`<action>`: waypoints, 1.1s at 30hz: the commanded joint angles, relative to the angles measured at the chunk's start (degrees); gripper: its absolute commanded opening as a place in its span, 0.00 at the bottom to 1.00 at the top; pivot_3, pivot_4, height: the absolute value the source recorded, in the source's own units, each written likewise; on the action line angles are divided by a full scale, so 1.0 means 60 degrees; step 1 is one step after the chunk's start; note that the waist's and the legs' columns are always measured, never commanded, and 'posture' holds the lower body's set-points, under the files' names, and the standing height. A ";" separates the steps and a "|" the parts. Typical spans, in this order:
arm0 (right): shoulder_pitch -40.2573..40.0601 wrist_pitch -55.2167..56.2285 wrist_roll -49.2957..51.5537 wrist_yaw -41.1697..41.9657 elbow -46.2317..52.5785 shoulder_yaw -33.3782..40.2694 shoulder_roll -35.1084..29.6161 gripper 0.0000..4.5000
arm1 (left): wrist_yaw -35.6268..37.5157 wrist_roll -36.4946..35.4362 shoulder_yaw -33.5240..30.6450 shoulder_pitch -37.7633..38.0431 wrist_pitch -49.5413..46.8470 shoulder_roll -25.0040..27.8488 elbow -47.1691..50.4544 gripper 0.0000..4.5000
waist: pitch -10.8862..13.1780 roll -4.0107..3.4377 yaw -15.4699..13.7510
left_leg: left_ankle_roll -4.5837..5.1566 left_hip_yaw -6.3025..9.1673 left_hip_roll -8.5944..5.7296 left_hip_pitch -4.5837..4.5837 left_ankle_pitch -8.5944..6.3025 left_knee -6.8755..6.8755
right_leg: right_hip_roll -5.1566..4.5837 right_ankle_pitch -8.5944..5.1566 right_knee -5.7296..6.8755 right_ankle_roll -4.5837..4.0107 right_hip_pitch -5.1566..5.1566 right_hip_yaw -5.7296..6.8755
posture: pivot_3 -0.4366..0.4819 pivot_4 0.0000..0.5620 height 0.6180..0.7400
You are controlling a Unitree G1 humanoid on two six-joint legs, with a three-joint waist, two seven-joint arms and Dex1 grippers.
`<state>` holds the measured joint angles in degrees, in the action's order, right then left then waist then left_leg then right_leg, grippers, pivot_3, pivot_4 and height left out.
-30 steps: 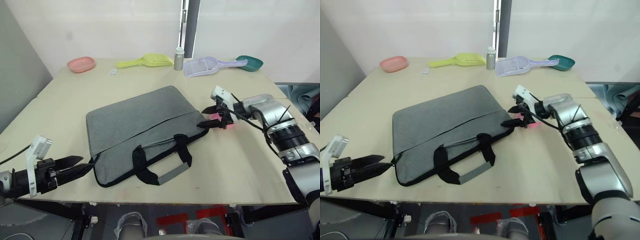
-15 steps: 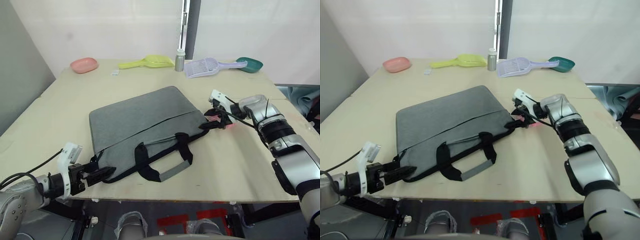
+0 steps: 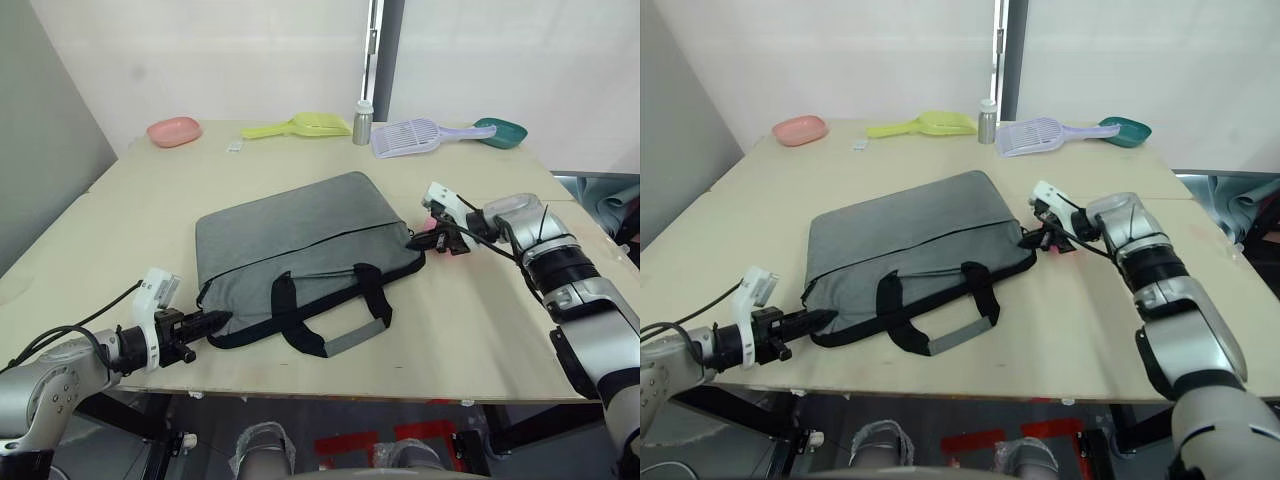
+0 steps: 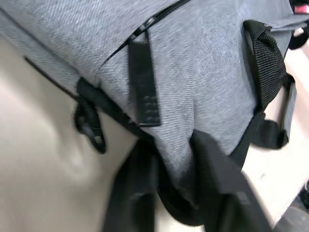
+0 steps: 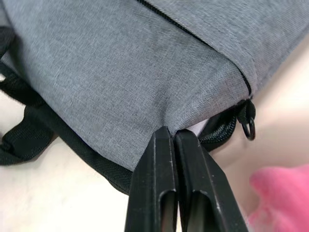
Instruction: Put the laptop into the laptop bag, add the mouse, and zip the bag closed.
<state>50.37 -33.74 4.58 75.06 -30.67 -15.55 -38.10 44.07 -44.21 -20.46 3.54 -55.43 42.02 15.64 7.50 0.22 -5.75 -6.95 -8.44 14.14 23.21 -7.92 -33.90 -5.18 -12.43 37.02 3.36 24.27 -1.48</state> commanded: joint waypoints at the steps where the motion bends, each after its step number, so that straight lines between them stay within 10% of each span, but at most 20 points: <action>1: -0.0601 -0.0508 0.0589 0.0696 0.1854 0.0022 -0.0218 0.00 | 0.0553 0.0042 0.0283 -0.0422 0.0215 0.0488 0.0053 0.00 | 0.0002 0.0003 0.0014 | 0.0000 0.0002 0.0002 0.0000 0.0000 0.0003 | 0.0002 0.0000 -0.0001 0.0000 0.0001 0.0003 | 0.48 0.27 1.00; 12: -0.3525 -0.2797 0.2411 0.0397 0.7930 0.0395 -0.1285 0.00 | 0.3203 0.2928 0.2755 -0.2928 0.2960 0.2323 -0.3521 0.00 | 0.0014 0.0005 0.0057 | -0.0005 -0.0013 0.0012 -0.0017 0.0003 0.0073 | 0.0019 0.0002 -0.0057 0.0009 0.0003 -0.0003 | 0.48 0.27 1.00; 24: -0.3867 -0.3177 0.2645 -0.0677 0.8116 0.0513 -0.1403 0.00 | 0.4606 0.4110 0.3604 -0.3696 0.3918 0.2246 -0.5062 0.00 | 0.0010 -0.0003 0.0072 | -0.0027 -0.0026 0.0009 -0.0067 0.0005 0.0083 | 0.0016 0.0002 -0.0019 0.0009 -0.0010 -0.0025 | 0.48 0.27 1.00; 29: -0.3803 -0.2930 0.2828 -0.0707 0.7905 0.0745 -0.1451 0.00 | 0.4555 0.4085 0.3175 -0.3900 0.3981 0.2160 -0.5453 0.40 | 0.0008 -0.0006 0.0064 | -0.0028 -0.0027 0.0008 -0.0067 0.0004 0.0083 | 0.0016 0.0002 -0.0020 0.0009 -0.0010 -0.0025 | 0.48 0.27 1.00; 33: -0.3337 -0.3282 0.3354 -0.0791 0.7374 0.1410 -0.1347 0.27 | 0.4858 0.3783 0.2737 -0.4021 0.4027 0.2349 -0.5318 0.72 | 0.0013 -0.0008 0.0071 | -0.0029 -0.0024 0.0008 -0.0066 0.0005 0.0079 | 0.0016 0.0002 -0.0014 0.0009 -0.0009 -0.0025 | 0.48 0.27 1.00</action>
<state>27.41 -53.44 21.36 70.07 13.06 -10.85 -46.44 71.52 -20.14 -2.90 -19.90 -32.04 55.66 -17.50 7.57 0.18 -5.32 -7.13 -8.58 14.18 22.85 -7.89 -33.44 -5.09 -12.42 36.95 3.42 24.24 -1.63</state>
